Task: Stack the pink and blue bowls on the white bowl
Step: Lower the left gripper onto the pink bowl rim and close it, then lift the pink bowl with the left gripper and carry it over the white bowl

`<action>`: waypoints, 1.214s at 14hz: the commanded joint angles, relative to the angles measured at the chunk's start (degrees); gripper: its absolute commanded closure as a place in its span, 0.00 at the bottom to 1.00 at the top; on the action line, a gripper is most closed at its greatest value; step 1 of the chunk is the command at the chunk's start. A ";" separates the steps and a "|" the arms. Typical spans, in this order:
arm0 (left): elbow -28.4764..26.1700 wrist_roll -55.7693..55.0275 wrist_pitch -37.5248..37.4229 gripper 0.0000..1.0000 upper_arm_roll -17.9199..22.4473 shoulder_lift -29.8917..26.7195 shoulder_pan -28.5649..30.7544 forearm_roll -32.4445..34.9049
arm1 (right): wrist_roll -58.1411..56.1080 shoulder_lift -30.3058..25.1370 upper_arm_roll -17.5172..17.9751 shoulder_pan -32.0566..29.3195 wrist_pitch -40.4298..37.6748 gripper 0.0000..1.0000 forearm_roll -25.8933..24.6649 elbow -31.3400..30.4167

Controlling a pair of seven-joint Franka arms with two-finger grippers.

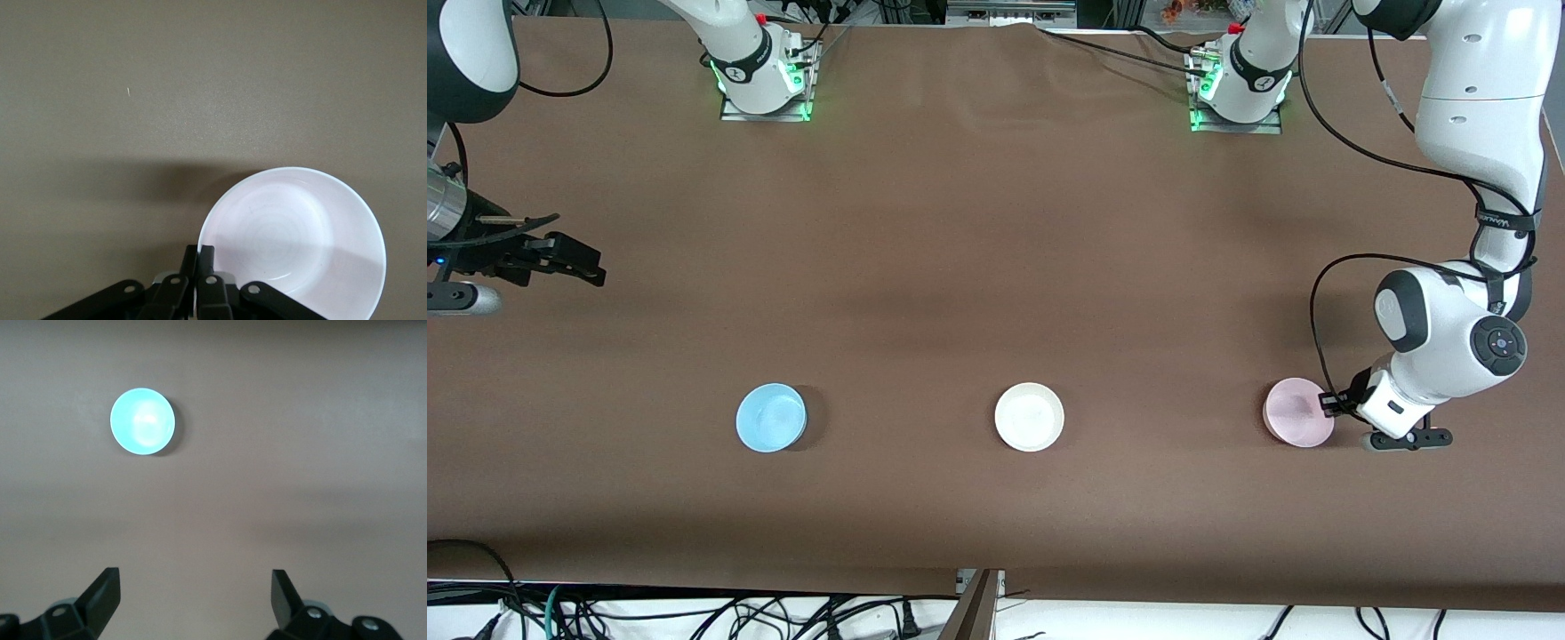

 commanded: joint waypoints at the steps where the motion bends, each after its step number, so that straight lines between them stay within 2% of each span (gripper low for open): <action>1: -0.38 1.32 0.28 1.00 0.11 -0.24 0.12 -0.38 | -0.10 -0.35 0.22 0.04 -0.64 0.00 0.79 -0.84; 8: 0.67 -0.43 0.02 1.00 0.02 -1.20 -0.49 -1.35 | 0.34 -1.23 -0.04 -0.31 -5.38 0.00 0.79 -1.64; 12: 0.67 -4.39 -0.16 1.00 -0.06 -1.91 -1.98 -1.35 | -0.37 -2.10 -1.62 -0.57 -5.73 0.00 0.70 -1.28; 17: 0.67 -11.58 -0.16 1.00 -1.90 -3.22 -2.95 -1.35 | -0.37 -1.76 -1.27 -0.40 -7.14 0.00 0.79 -1.46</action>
